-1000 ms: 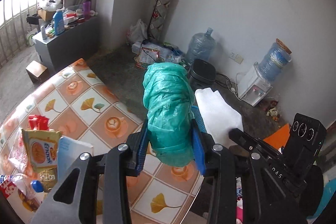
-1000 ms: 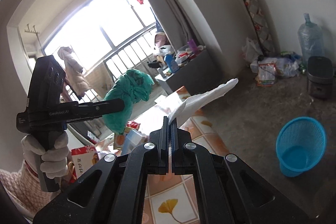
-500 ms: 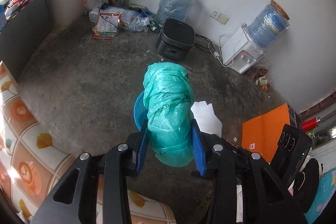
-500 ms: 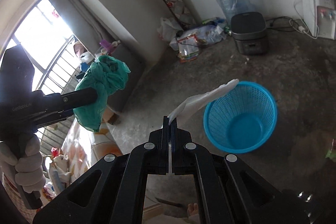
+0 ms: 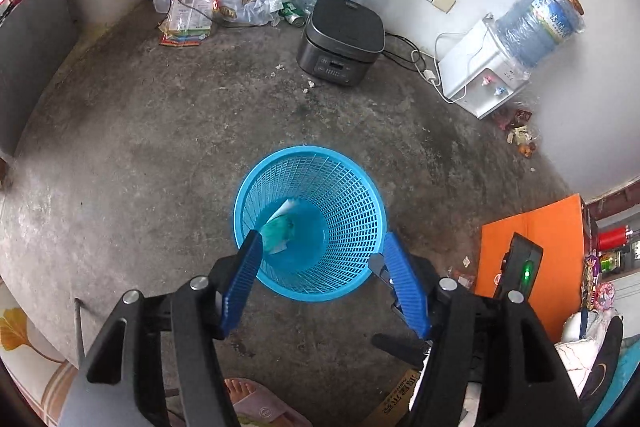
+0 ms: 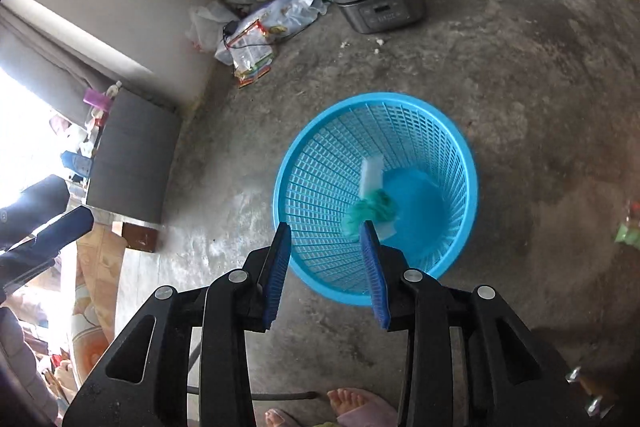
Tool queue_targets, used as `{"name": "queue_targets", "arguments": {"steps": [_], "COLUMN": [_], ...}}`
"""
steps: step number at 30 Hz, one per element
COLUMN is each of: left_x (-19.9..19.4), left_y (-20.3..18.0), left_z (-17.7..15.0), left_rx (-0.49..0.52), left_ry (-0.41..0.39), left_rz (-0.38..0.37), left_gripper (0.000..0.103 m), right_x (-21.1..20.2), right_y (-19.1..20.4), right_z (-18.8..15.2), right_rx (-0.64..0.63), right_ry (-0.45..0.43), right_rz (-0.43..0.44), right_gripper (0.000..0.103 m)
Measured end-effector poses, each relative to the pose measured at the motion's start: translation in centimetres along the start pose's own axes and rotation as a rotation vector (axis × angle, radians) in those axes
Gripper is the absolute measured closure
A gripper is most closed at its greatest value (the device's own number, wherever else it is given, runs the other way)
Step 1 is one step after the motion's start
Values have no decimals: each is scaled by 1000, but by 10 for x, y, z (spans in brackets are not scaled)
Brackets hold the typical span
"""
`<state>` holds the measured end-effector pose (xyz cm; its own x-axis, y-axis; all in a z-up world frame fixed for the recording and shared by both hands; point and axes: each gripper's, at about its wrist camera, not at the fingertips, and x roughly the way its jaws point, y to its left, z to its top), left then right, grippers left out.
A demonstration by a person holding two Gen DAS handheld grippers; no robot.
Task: Collect trash
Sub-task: 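Carry both items to the blue wastebasket and open both grippers over it, then move both grippers back over the table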
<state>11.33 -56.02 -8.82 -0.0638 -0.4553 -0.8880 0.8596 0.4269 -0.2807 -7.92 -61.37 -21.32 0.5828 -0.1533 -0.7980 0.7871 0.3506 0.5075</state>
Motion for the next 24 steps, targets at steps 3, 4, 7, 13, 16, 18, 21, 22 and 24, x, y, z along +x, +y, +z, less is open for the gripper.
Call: {"name": "queue_targets", "arguments": {"steps": [3, 4, 7, 13, 16, 18, 21, 22, 24], "left_x": [-26, -36, -75, -170, -222, -256, -306, -321, -353], "left_y": [-6, -9, -15, -17, -8, 4, 18, 22, 34], "left_z": [-2, -4, -9, -36, -57, -73, -105, -116, -139], "left_rx": [34, 42, 77, 194, 194, 172, 191, 208, 213], "left_ry": [-73, -98, -182, -330, -392, -428, -510, -534, -587], "left_rz": [2, -6, -39, -73, -48, -33, 68, 110, 192], "left_gripper": [40, 40, 37, 36, 36, 36, 36, 36, 36], "right_x": [-19, -24, -51, -122, -159, -181, -208, -214, -224], "right_y": [9, 15, 41, 100, 128, 145, 166, 173, 187], "right_z": [-4, -2, -2, -18, -37, -50, -73, -79, -89], "right_rx": [-21, -38, -109, -282, -382, -443, -519, -540, -575], "right_ry": [-42, -61, -146, -368, -495, -583, -712, -739, -756], "right_rz": [0, -6, -4, 20, 25, 28, 44, 54, 81], "right_gripper": [68, 67, 60, 41, 24, 13, 8, 8, 8]}}
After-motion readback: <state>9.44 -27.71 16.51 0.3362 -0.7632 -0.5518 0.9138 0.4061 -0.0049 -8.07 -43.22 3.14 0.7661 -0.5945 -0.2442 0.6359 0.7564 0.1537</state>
